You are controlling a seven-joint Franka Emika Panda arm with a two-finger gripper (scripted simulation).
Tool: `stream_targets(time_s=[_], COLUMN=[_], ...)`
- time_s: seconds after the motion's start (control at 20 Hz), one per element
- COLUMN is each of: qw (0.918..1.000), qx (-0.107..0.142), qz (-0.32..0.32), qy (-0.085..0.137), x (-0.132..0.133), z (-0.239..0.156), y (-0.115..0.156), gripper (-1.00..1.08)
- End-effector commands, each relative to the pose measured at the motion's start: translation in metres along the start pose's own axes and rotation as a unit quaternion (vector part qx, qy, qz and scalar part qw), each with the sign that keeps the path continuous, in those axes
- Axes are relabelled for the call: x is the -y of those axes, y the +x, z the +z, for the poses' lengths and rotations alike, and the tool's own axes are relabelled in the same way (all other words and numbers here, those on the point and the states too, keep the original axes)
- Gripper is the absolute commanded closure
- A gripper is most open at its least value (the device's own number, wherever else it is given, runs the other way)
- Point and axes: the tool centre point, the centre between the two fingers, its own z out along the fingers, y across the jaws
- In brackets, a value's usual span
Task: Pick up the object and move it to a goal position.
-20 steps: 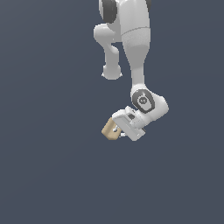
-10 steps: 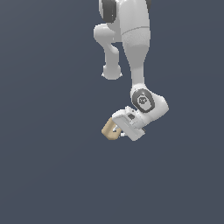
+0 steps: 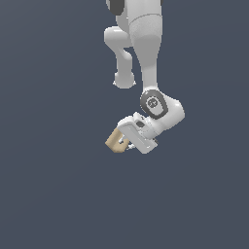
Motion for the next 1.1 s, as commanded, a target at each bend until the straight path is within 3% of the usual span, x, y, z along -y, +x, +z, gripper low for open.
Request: stream_targets(time_s=[0.0, 0.55, 0.8, 1.05], qw=[1.0, 1.0, 1.0, 1.0], qx=[0.0, 0.0, -0.001, -0.001], qz=[0.001, 0.001, 0.001, 0.001], qy=[0.0, -0.002, -0.002, -0.002], x=[-0.025, -0.14, -0.166, -0.173], z=[-0.001, -0.007, -0.01, -0.011], y=[0.011, 0.069, 0.084, 0.089], gripper=[1.08, 1.08, 1.08, 1.08])
